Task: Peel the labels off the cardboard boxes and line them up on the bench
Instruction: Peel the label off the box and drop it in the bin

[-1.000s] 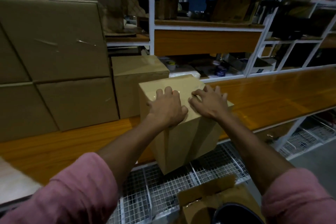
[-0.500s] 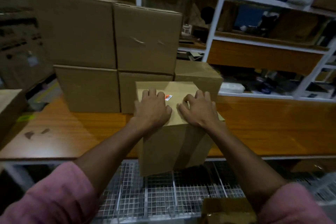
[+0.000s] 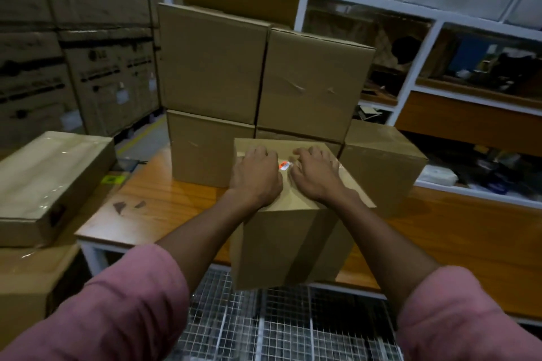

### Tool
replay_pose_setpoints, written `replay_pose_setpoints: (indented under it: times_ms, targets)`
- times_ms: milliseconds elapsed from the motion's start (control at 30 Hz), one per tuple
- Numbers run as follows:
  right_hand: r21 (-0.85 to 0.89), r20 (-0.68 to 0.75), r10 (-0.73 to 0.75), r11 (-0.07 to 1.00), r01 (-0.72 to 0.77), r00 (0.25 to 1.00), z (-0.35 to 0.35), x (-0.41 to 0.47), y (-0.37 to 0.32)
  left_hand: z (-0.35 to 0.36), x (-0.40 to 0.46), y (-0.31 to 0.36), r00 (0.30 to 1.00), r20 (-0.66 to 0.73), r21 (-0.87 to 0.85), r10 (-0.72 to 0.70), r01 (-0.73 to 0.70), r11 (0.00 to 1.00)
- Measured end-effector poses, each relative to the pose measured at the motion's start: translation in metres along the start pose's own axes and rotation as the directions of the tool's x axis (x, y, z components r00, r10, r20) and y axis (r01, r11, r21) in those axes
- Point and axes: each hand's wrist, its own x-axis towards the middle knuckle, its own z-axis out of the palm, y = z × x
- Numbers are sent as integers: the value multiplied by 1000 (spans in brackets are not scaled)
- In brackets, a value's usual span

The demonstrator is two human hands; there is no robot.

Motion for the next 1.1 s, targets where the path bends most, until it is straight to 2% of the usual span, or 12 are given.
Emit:
replay_pose_setpoints:
  times_ms: [233, 467, 667, 900, 1100]
  targets:
    - [-8, 39, -47, 999, 47, 998, 6, 27, 3, 13, 17, -10, 999, -19, -51, -36, 35, 998]
    - [48, -67, -116, 992, 120, 991, 14, 26, 6, 17, 19, -12, 999, -31, -81, -38, 36, 996]
    - [86, -93, -113, 989, 121, 989, 12, 24, 5, 18, 17, -13, 997, -61, -106, -46, 39, 994]
    - [-12, -172, 47, 999, -49, 984, 7, 18, 3, 18, 18, -14, 996, -69, -114, -50, 42, 993]
    - [-10, -154, -55, 999, 54, 987, 9, 16, 1, 19, 16, -14, 996, -84, -101, -42, 34, 994]
